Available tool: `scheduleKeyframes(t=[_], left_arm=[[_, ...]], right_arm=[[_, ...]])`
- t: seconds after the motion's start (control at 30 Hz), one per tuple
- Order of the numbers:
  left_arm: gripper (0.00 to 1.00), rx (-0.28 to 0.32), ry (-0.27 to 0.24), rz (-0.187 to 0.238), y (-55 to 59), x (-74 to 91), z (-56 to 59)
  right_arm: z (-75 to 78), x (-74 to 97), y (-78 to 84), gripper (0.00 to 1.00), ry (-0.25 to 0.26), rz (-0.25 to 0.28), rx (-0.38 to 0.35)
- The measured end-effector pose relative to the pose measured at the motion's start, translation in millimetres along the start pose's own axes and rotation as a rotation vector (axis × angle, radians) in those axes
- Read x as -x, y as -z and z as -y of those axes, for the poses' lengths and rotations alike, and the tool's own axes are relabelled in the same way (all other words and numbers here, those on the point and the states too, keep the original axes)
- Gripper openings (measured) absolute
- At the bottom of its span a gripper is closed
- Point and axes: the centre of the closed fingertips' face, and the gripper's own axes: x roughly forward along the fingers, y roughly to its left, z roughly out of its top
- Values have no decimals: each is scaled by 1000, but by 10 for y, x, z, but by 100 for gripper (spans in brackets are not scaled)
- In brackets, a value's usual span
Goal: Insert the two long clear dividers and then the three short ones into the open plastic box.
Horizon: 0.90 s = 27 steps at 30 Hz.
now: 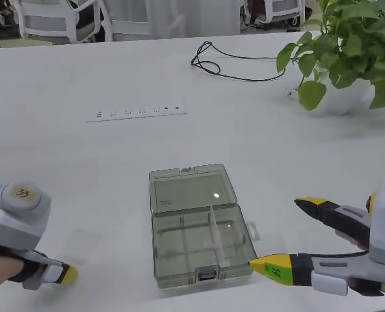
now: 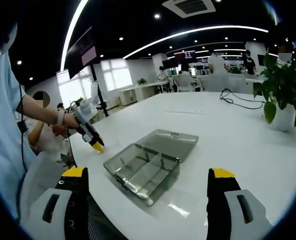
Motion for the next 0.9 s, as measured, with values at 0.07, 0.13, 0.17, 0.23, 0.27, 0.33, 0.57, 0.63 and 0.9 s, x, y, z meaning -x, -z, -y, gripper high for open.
scheduleKeyframes(t=[0.07,0.13,0.17,0.23,0.27,0.33,0.57,0.63,0.9], left_arm=[[30,22,13,21,-19,5,10],[30,57,29,44,-35,8,14],[30,79,35,54,-37,14,11],[30,112,54,78,-54,28,29],[30,130,64,92,-69,35,41],[30,183,100,139,-130,61,86],[30,248,152,245,-297,179,194],[30,258,173,280,-378,237,261],[30,241,240,386,-700,413,566]], right_arm=[[-9,-6,11,99,-1,-4,-5],[-30,-20,18,99,-4,-7,-12],[-40,-26,21,99,-5,-8,-19],[-42,-33,22,98,-8,-8,-27],[-41,-36,27,98,-7,-10,-28],[-28,-48,67,98,-7,-25,-39],[-1,-36,55,97,1,-33,-59],[19,-34,51,96,7,-37,-56],[70,-60,-51,92,20,-29,-102]])
